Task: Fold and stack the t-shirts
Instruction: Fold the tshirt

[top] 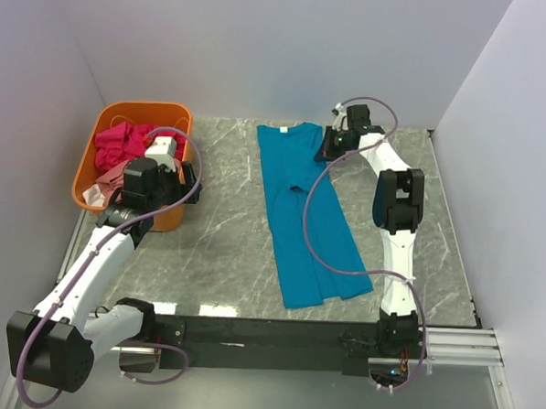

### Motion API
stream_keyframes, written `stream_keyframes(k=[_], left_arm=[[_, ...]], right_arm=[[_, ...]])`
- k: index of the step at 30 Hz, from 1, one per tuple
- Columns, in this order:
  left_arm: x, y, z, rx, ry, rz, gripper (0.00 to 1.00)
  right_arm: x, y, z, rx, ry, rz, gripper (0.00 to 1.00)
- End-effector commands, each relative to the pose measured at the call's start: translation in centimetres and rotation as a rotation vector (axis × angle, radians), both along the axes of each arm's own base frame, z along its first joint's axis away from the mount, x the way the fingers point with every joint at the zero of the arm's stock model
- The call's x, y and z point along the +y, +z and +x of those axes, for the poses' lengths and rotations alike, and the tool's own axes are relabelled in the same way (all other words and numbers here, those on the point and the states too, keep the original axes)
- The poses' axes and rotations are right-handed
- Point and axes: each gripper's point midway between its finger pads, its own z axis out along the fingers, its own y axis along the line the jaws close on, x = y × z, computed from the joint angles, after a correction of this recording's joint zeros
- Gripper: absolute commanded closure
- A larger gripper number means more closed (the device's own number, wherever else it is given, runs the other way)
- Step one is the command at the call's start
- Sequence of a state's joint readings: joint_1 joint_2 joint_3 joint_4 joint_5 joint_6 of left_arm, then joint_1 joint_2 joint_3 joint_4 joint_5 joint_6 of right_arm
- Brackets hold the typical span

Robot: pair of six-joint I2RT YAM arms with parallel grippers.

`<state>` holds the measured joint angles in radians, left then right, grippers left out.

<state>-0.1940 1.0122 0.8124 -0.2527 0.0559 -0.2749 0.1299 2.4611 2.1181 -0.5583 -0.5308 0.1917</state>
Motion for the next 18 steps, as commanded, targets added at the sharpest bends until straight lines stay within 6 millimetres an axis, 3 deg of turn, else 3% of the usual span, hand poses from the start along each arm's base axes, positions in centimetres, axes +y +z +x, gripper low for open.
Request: stream_keyframes(k=[1,8,11,13,14,16,17,18], left_arm=[[-0.4,1.4,0.4,-0.047,-0.026,-0.005,0.21],[-0.6,1.5,0.4,-0.049,-0.033,-0.009,0.21],[-0.7,1.5,0.4,-0.048,-0.042,-0.011,0.21],[-0.9,1.6,0.3,-0.052,-0.053,-0.015,0.21],[-1.1,1.7,0.3,-0.055,-0.063,-0.020,0.20],[-1.8,1.8,0.4,-0.065,-0.092,-0.047,0.08],[-2.1,1.3,0.4,-0.051,-0.100,-0.058,0.01],[-2.5,1.0,0.6,-0.038,-0.112,-0.085,0.01]], right_arm=[[1.4,4.1,0.2,-0.116,0.034,-0.040,1.00],[3.0,2.8,-0.6,-0.097,0.082,-0.111,1.00],[3.1,3.4,-0.8,-0.110,0.112,-0.123,0.85],[3.2,4.3,-1.2,-0.136,0.152,-0.127,0.80],[3.2,5.7,-1.8,-0.160,0.172,-0.127,0.72],[3.0,7.5,-2.3,-0.220,0.226,-0.141,0.63],[2.9,9.4,-3.1,-0.269,0.264,-0.152,0.57],[2.9,10.4,-3.7,-0.290,0.291,-0.144,0.55]])
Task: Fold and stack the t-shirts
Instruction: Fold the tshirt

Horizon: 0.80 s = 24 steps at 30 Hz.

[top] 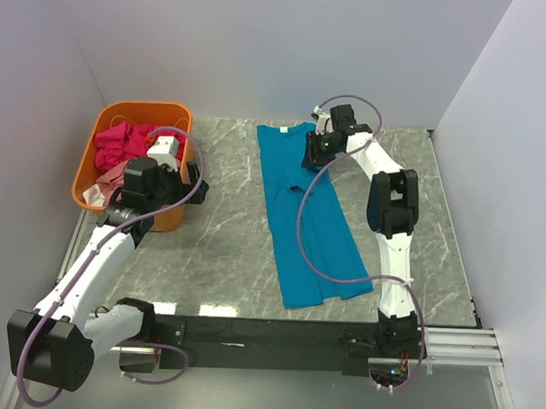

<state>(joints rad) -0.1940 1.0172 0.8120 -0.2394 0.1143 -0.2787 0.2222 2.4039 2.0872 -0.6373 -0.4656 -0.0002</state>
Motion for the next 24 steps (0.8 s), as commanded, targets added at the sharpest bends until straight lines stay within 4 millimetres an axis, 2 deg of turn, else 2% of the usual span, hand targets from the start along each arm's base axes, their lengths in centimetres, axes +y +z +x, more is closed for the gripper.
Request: stream_keyframes(k=[1,2,3,4,5,6,7,8,9,10,11,12,13,14,15,16,17,19,20,21,22,24], left_arm=[[-2.2,0.7,0.6,-0.019,-0.100,-0.070,0.01],[-3.5,0.0,0.5,0.023,-0.168,-0.097,0.01],[-4.3,0.0,0.4,0.037,-0.211,-0.118,0.01],[-5.1,0.5,0.5,0.016,-0.260,-0.137,0.01],[-7.0,0.9,-0.5,0.016,-0.385,-0.188,0.02],[-7.8,1.1,-1.0,0.001,-0.439,-0.199,0.01],[-9.6,1.0,-2.0,-0.013,-0.517,-0.190,0.01],[-10.4,0.9,-2.6,-0.039,-0.539,-0.137,0.01],[-11.4,0.5,-3.2,-0.096,-0.602,-0.023,0.01],[-15.0,-0.3,-6.4,-0.124,-0.734,0.052,0.01],[-16.2,-0.7,-7.7,-0.179,-0.797,0.128,0.01],[-16.7,-2.4,-8.8,-0.221,-0.859,0.238,0.01],[-18.8,-3.2,-11.7,-0.249,-0.977,0.269,0.00],[-19.4,-3.8,-12.6,-0.287,-1.029,0.309,0.03],[-19.8,-4.6,-13.4,-0.297,-1.055,0.333,0.06],[-20.5,-6.0,-15.5,-0.291,-1.121,0.355,0.12],[-20.9,-6.6,-16.2,-0.284,-1.142,0.366,0.18],[-22.0,-8.0,-18.4,-0.284,-1.202,0.416,0.22],[-22.4,-8.5,-19.1,-0.285,-1.217,0.431,0.23],[-23.2,-8.6,-19.8,-0.304,-1.230,0.434,0.24],[-23.7,-9.9,-20.9,-0.298,-1.250,0.484,0.24],[-24.8,-10.4,-21.5,-0.327,-1.249,0.497,0.26]], right_arm=[[-0.4,10.8,-1.3,-0.241,0.135,0.020,0.54],[-0.7,12.7,-2.6,-0.286,0.188,0.018,0.52],[-0.7,13.6,-3.5,-0.307,0.222,0.026,0.52],[-0.8,14.6,-4.5,-0.326,0.270,0.057,0.51],[-1.2,16.1,-6.5,-0.375,0.342,0.044,0.51],[-1.5,16.8,-7.8,-0.405,0.392,0.045,0.50],[-1.5,17.7,-9.5,-0.439,0.466,0.088,0.50],[-2.1,18.1,-12.3,-0.512,0.588,0.061,0.47],[-2.4,18.2,-14.2,-0.556,0.675,0.066,0.45],[-2.7,18.3,-16.2,-0.603,0.762,0.099,0.43],[-3.6,16.7,-20.1,-0.668,0.942,0.060,0.33],[-4.3,15.8,-22.1,-0.694,1.027,0.048,0.28],[-5.0,14.8,-23.9,-0.711,1.096,0.036,0.24],[-6.2,12.8,-26.7,-0.710,1.195,0.017,0.20],[-6.8,12.0,-27.7,-0.692,1.216,0.008,0.20],[-7.9,10.5,-29.2,-0.641,1.236,-0.011,0.20],[-8.4,9.8,-29.8,-0.625,1.241,-0.018,0.20],[-9.1,7.8,-31.8,-0.605,1.262,-0.037,0.21],[-10.4,6.9,-31.9,-0.596,1.243,-0.082,0.21],[-10.7,6.1,-32.3,-0.591,1.251,-0.106,0.21],[-11.0,5.9,-32.7,-0.605,1.253,-0.141,0.22],[-11.5,3.7,-33.7,-0.581,1.257,-0.174,0.22]])
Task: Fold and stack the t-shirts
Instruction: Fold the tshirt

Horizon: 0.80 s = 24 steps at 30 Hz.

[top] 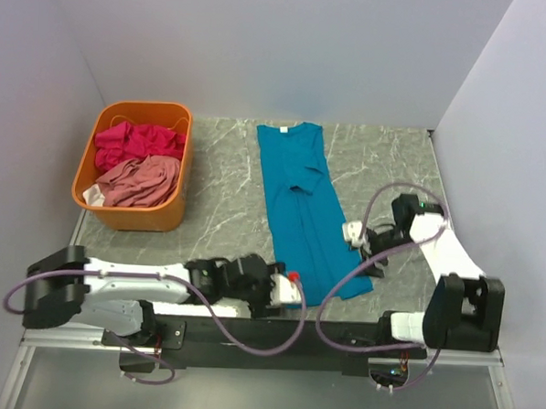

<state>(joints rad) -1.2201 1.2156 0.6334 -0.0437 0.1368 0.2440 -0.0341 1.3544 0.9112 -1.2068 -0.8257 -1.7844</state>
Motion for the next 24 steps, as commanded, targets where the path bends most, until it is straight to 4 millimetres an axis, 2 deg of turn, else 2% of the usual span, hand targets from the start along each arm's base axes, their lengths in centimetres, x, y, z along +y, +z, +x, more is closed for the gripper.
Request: stream_keyframes(k=[1,6,11,19,22,24], left_arm=[[-2.4,-0.4,0.2,-0.145,0.007,-0.014,0.26],[-3.8,-2.5,0.2,-0.198,0.002,0.049,0.35],[-4.2,-4.5,0.0,-0.216,-0.020,0.107,0.37],[-5.1,-5.2,0.5,-0.247,-0.016,0.117,0.39],[-5.1,-6.1,0.2,-0.237,-0.043,0.150,0.44],[-4.9,-6.5,-0.1,-0.230,-0.052,0.162,0.51]], right_arm=[[-0.9,-0.9,-1.1,-0.156,0.083,-0.064,0.23],[-1.6,-2.4,-1.9,-0.177,0.089,-0.105,0.24],[-2.0,-3.5,-2.5,-0.177,0.107,-0.129,0.26],[-1.9,-4.3,-2.5,-0.181,0.114,-0.126,0.27],[-2.1,-4.6,-2.5,-0.165,0.117,-0.135,0.28],[-2.3,-4.7,-2.4,-0.169,0.119,-0.149,0.28]])
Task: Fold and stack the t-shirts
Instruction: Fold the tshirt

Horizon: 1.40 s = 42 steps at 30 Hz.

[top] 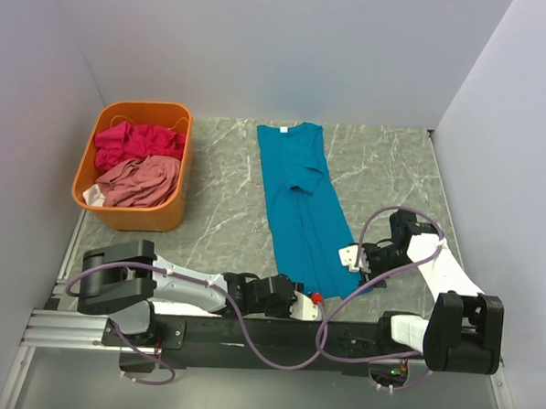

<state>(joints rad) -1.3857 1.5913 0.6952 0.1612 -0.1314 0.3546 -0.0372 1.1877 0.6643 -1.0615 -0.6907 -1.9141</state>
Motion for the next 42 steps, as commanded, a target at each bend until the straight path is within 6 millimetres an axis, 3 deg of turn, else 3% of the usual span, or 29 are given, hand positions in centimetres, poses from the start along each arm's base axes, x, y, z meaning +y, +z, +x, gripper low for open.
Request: stream_keyframes(k=[1,5,9,20,22,27,30,33,34,36,42], left_arm=[[-0.7,0.3,-0.3,-0.010,-0.030,-0.006,0.55],[-0.4,0.5,-0.3,-0.015,-0.030,-0.019,0.80],[0.0,0.9,-0.6,0.000,-0.021,-0.047,0.94],[0.4,1.3,-1.0,0.042,0.018,-0.100,0.98],[0.2,1.4,-1.0,0.048,0.017,-0.107,0.98],[0.3,1.6,-1.2,0.058,0.019,-0.120,0.98],[0.4,1.7,-1.2,0.055,0.016,-0.122,0.99],[0.9,1.5,-1.1,0.053,0.018,-0.124,0.99],[1.1,1.7,-1.1,0.052,0.015,-0.130,0.99],[1.5,1.4,-0.9,0.061,0.007,-0.124,0.99],[2.4,3.0,1.6,0.088,0.023,-0.183,1.00]], right_arm=[[-0.4,-0.4,0.4,-0.023,0.018,-0.024,0.28],[-1.1,-1.2,0.9,-0.052,0.027,-0.066,0.29],[-1.9,-2.0,0.6,-0.042,0.062,-0.113,0.31],[-3.4,-3.8,-3.0,-0.040,0.183,-0.238,0.35],[-2.9,-4.3,-3.6,-0.040,0.215,-0.253,0.36],[-2.0,-4.6,-2.8,-0.057,0.190,-0.251,0.45],[-2.0,-5.4,-2.5,-0.064,0.178,-0.277,0.55],[-1.9,-5.5,-2.4,-0.063,0.157,-0.272,0.78],[-1.8,-5.2,-2.3,-0.059,0.143,-0.266,0.81],[-1.0,-4.1,-1.4,-0.076,0.100,-0.222,1.00],[1.4,-0.4,-1.0,-0.026,0.010,-0.078,1.00]])
